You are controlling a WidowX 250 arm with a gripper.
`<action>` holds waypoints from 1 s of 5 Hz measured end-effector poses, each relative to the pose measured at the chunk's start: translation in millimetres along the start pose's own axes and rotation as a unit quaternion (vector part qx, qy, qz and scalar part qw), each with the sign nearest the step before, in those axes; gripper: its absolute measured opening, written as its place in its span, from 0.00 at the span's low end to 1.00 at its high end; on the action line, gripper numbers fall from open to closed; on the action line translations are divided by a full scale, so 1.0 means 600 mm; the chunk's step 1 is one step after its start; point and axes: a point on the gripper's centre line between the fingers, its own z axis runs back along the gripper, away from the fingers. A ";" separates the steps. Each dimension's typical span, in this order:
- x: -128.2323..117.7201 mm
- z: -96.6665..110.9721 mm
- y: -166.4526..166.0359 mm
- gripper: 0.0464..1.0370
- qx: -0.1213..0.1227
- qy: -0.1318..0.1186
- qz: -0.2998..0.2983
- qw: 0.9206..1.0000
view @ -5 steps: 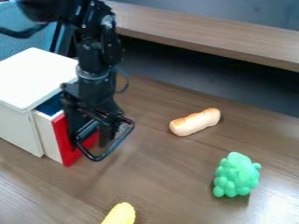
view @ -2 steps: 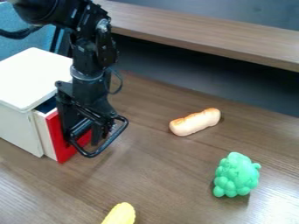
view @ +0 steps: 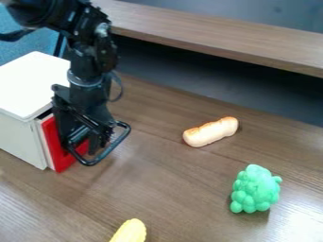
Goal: Close the drawer
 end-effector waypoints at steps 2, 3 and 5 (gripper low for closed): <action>-0.005 -0.003 0.011 0.96 0.000 0.004 0.005 1.000; 0.000 -0.003 0.003 0.96 -0.014 -0.006 0.005 1.000; 0.020 0.019 -0.078 0.96 -0.095 -0.040 -0.037 0.994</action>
